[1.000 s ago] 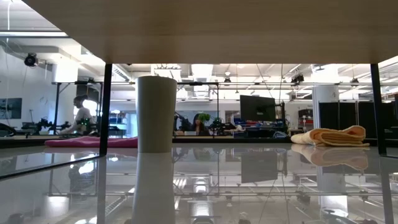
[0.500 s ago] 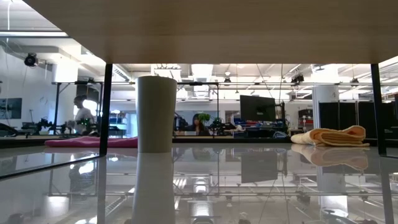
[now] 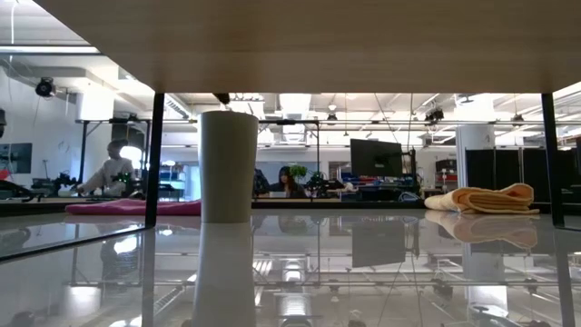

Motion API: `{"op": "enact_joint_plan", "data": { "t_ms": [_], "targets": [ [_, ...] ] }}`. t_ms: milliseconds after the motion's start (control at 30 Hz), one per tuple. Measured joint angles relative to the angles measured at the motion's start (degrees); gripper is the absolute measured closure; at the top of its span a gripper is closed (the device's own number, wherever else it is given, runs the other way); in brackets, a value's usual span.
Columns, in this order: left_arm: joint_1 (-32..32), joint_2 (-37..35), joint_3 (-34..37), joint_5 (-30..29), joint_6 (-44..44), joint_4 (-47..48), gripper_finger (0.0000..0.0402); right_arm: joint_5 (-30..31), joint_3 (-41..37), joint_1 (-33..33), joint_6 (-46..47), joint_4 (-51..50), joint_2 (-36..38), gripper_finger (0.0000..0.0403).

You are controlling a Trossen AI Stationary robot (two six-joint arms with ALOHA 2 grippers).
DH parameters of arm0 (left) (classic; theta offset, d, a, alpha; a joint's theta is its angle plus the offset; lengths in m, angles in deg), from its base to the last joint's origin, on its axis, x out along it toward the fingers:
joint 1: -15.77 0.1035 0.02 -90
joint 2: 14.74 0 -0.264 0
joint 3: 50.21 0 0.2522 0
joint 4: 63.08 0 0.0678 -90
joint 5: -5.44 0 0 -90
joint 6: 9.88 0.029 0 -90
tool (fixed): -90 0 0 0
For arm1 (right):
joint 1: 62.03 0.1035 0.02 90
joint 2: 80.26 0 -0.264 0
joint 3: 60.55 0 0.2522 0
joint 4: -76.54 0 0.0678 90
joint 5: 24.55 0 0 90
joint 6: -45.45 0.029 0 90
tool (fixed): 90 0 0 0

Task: Stack small to large cups/mugs on shelf
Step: Put the gray cup on the shelf

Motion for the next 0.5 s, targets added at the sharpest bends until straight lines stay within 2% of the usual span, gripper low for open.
{"op": "enact_joint_plan", "data": {
  "t_ms": [233,500],
  "targets": [
    [-0.2,5.8,0.4,0.7,0.1,-0.6,0.0249,-0.3,-4.5,0.0,0.1,0.0,3.2,0.0122],
    [-0.3,8.9,0.4,1.3,0.3,-4.1,0.0249,-0.4,-5.3,0.0,0.2,0.0,3.9,0.0122]
  ]
}}
